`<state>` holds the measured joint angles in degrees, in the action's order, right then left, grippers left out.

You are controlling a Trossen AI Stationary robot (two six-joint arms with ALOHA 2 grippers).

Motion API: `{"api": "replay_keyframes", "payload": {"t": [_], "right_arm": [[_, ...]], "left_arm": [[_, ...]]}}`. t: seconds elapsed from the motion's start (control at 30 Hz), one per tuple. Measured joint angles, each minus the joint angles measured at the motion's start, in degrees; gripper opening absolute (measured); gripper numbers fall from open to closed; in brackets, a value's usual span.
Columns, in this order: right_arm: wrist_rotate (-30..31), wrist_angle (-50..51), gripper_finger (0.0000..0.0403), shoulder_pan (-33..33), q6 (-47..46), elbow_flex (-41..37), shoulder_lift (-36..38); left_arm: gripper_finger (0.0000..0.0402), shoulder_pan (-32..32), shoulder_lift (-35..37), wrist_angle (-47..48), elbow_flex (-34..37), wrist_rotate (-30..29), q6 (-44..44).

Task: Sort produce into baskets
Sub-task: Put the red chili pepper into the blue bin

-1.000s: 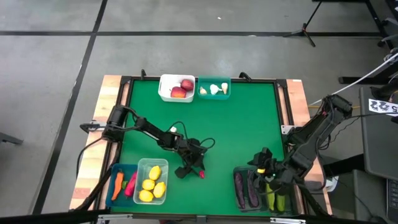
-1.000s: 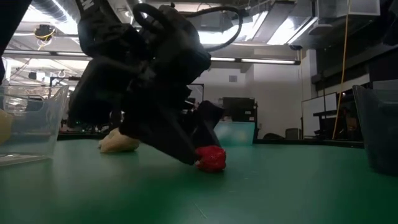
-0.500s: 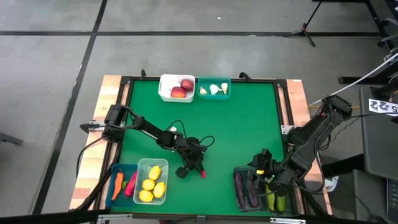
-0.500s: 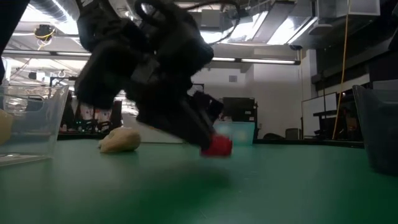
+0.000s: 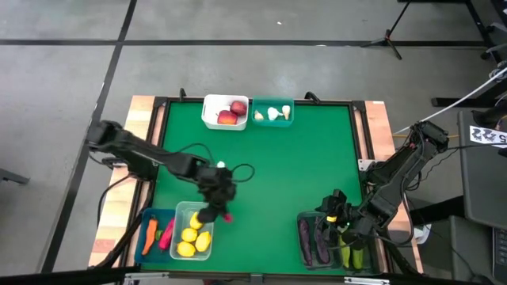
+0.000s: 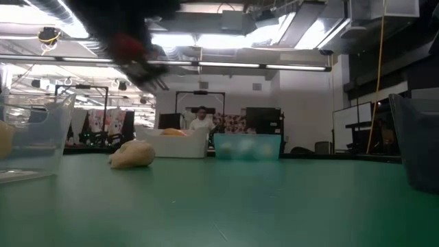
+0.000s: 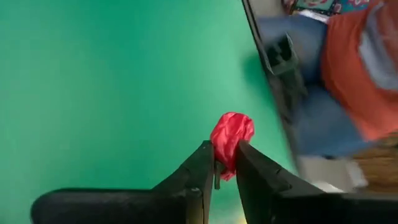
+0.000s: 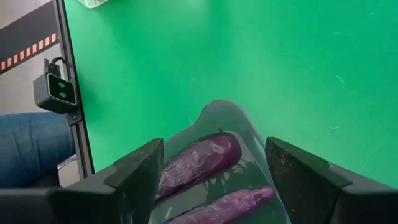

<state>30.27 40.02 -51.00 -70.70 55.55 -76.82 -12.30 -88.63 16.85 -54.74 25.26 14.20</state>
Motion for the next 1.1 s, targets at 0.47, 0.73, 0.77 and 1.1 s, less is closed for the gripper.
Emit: {"api": "replay_keyframes", "payload": {"t": [0.47, 0.73, 0.77, 1.1], "right_arm": [[0.80, 0.40, 0.0280, 0.01, 0.45, 0.00, 0.00], [1.67, 0.43, 0.0280, 0.00, 0.48, 0.00, 0.00], [1.67, 0.40, 0.0280, 0.01, 0.48, 0.00, 0.00], [0.60, 0.10, 0.0280, 0.00, 0.48, 0.00, 0.00]], "left_arm": [[0.0058, -26.96, 21.01, 35.81, 0.00, -9.04, 54.87], [0.0059, -35.84, 21.45, 48.70, 0.00, -14.19, 65.52], [0.0059, -36.39, 21.45, 49.79, 0.00, -14.15, 66.32], [0.0059, -38.09, 21.43, 48.38, 0.00, -13.08, 66.03]]}}
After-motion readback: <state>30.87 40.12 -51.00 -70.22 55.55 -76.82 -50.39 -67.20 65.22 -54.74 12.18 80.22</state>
